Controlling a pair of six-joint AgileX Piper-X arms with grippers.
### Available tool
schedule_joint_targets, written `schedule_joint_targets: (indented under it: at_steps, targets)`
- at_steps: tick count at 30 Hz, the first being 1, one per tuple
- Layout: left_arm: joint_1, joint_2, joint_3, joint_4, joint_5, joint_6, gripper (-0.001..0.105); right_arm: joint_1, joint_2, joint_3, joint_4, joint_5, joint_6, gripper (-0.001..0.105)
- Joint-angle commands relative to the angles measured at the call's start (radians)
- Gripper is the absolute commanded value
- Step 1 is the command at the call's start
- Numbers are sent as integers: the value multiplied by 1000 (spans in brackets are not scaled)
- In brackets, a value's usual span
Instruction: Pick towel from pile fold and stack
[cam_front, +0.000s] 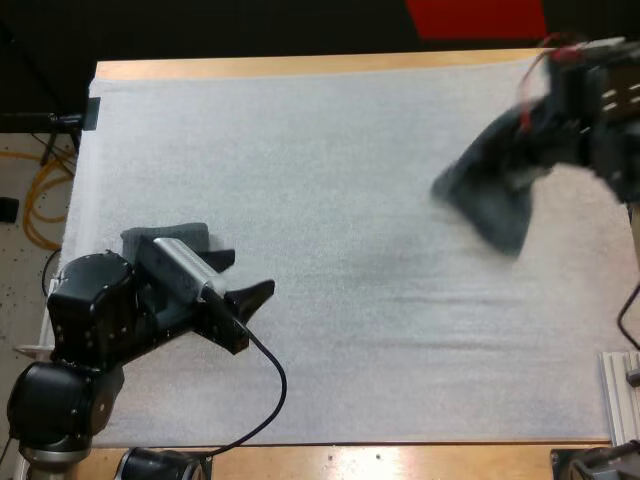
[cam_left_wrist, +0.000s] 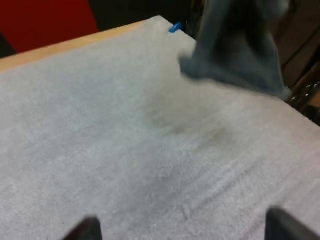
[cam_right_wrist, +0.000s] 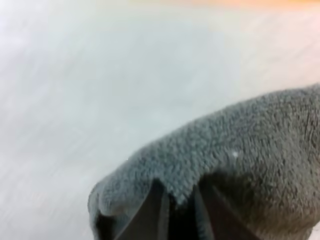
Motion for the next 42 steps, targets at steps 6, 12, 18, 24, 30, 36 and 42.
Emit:
schedule_joint_targets:
  at_steps: [6,12,18,24,30,36,42]
  targets:
    - [-5,-11,-5,110,9,8,64,176,-2,136,-57,-81,-8,1]
    - [-5,-11,-5,119,9,31,64,288,-2,234,-216,-80,-12,22]
    - [-5,-11,-5,119,9,37,64,300,-2,234,-233,18,-12,89]
    - [-5,-11,-5,119,9,38,64,300,-40,226,-72,126,7,78]
    - [-5,-11,-5,119,9,45,64,300,-128,226,79,124,66,67]
    - [-5,-11,-5,119,7,45,64,300,-231,239,154,118,129,67]
    - [-5,-11,-5,122,6,45,64,300,-321,379,147,63,188,67]
